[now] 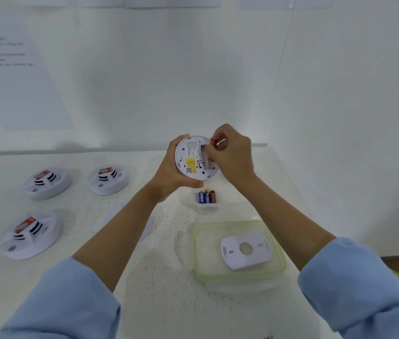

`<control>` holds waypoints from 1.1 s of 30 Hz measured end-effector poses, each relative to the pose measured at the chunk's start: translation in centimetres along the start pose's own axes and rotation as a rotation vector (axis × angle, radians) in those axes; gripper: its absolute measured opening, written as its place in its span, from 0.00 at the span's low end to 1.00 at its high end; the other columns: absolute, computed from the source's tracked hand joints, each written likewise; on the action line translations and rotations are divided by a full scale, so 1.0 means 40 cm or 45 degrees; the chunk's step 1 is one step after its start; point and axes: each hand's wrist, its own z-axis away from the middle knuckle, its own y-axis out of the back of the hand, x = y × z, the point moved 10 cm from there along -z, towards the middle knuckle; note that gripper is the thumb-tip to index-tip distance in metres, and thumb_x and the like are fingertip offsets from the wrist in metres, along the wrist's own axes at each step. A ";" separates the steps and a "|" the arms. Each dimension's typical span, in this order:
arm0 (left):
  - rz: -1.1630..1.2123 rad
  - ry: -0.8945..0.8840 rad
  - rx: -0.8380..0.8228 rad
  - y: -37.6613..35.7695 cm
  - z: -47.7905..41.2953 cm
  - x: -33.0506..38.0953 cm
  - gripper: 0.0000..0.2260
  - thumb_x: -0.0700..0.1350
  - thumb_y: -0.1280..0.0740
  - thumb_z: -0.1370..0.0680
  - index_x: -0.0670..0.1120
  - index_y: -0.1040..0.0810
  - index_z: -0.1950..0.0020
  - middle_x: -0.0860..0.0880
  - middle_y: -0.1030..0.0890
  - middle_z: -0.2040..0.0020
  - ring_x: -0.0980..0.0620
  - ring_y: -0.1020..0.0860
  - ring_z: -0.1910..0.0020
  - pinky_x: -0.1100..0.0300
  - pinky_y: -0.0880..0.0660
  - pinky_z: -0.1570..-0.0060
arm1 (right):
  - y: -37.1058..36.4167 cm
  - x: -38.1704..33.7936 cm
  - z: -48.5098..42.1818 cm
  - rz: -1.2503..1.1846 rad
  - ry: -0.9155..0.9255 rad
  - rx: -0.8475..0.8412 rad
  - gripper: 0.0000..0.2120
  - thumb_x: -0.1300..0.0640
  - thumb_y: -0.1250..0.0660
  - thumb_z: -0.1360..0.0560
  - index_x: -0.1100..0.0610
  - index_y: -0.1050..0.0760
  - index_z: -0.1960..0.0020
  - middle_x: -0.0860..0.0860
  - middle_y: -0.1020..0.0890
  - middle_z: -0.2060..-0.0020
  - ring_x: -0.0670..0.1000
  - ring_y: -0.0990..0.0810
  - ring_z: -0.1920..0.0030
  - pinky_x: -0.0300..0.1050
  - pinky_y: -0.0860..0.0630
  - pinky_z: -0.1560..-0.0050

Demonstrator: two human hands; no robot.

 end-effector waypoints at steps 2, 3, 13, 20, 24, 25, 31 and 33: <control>-0.005 0.000 0.016 0.017 0.004 -0.003 0.46 0.29 0.26 0.44 0.51 0.41 0.31 0.52 0.30 0.38 0.54 0.27 0.40 0.61 0.21 0.55 | 0.051 0.035 -0.004 -0.203 -0.159 0.156 0.06 0.69 0.31 0.32 0.62 0.27 0.59 0.53 0.21 0.68 0.43 0.21 0.72 0.32 0.27 0.70; -0.010 0.000 0.026 0.028 0.006 -0.006 0.46 0.30 0.26 0.44 0.51 0.41 0.31 0.52 0.31 0.37 0.54 0.28 0.39 0.62 0.22 0.55 | 0.065 0.062 -0.003 -0.212 -0.256 0.167 0.06 0.69 0.31 0.32 0.62 0.26 0.60 0.52 0.22 0.69 0.40 0.23 0.75 0.27 0.30 0.72; -0.022 0.015 0.045 0.066 0.008 -0.027 0.46 0.31 0.25 0.44 0.53 0.40 0.32 0.53 0.31 0.37 0.53 0.29 0.38 0.62 0.22 0.55 | -0.120 0.268 0.125 0.555 -0.690 -0.706 0.13 0.64 0.28 0.32 0.68 0.23 0.49 0.62 0.18 0.53 0.54 0.20 0.58 0.46 0.22 0.52; -0.012 0.019 0.079 0.093 -0.003 -0.038 0.46 0.31 0.26 0.44 0.52 0.41 0.31 0.55 0.31 0.38 0.57 0.29 0.39 0.63 0.22 0.53 | -0.134 0.261 0.125 0.641 -0.669 -0.912 0.15 0.61 0.32 0.28 0.66 0.24 0.43 0.61 0.20 0.46 0.58 0.21 0.45 0.47 0.24 0.45; 0.000 0.013 0.094 0.106 -0.019 -0.037 0.46 0.30 0.26 0.44 0.53 0.41 0.31 0.56 0.31 0.38 0.60 0.28 0.41 0.63 0.22 0.54 | -0.110 0.238 0.069 0.477 -0.701 -0.893 0.10 0.65 0.32 0.29 0.65 0.22 0.48 0.59 0.18 0.54 0.54 0.19 0.59 0.43 0.23 0.56; -0.001 0.011 0.100 0.112 -0.024 -0.037 0.46 0.30 0.26 0.44 0.53 0.41 0.32 0.56 0.31 0.38 0.61 0.27 0.42 0.63 0.22 0.54 | -0.099 0.230 0.040 0.421 -0.686 -0.823 0.08 0.65 0.31 0.29 0.65 0.22 0.50 0.57 0.18 0.58 0.52 0.20 0.65 0.41 0.23 0.61; 0.024 0.013 0.102 0.133 -0.051 -0.050 0.45 0.30 0.27 0.43 0.54 0.41 0.32 0.56 0.31 0.37 0.60 0.27 0.41 0.62 0.22 0.52 | -0.182 0.237 -0.071 0.473 -0.364 -0.880 0.20 0.58 0.25 0.33 0.58 0.23 0.43 0.50 0.26 0.56 0.49 0.26 0.59 0.42 0.29 0.57; 0.029 0.014 0.089 0.134 -0.059 -0.058 0.45 0.30 0.26 0.43 0.53 0.41 0.32 0.54 0.31 0.36 0.56 0.28 0.38 0.61 0.22 0.50 | -0.240 0.254 -0.071 0.453 -0.328 -1.023 0.23 0.57 0.25 0.33 0.56 0.25 0.39 0.50 0.27 0.56 0.46 0.28 0.62 0.36 0.31 0.62</control>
